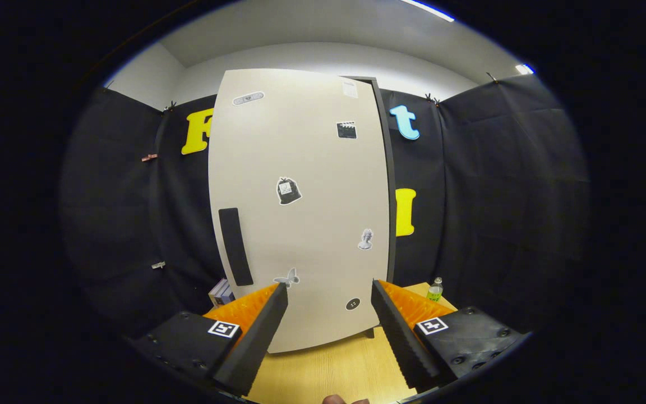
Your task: Open the shoe cabinet door, grab the shoes and put them into the shoe cabinet, then close the shoe cabinet door.
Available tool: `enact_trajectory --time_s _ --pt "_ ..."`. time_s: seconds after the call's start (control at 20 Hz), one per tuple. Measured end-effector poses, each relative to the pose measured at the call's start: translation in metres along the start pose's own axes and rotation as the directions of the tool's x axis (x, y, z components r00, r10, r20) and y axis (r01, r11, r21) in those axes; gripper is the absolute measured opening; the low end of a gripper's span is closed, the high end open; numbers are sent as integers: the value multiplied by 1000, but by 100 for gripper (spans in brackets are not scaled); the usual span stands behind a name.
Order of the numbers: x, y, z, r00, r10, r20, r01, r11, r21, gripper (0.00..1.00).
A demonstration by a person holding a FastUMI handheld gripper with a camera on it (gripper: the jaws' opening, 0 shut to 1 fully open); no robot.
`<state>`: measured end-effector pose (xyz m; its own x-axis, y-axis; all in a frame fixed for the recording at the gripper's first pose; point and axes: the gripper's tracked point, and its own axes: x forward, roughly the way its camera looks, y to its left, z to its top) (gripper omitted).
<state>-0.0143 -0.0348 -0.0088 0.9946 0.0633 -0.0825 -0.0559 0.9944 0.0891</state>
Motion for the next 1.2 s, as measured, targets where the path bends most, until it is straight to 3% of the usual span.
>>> enact_trajectory --time_s 1.2 --pt "3 1 5 1000 13 22 -12 1000 -16 98"
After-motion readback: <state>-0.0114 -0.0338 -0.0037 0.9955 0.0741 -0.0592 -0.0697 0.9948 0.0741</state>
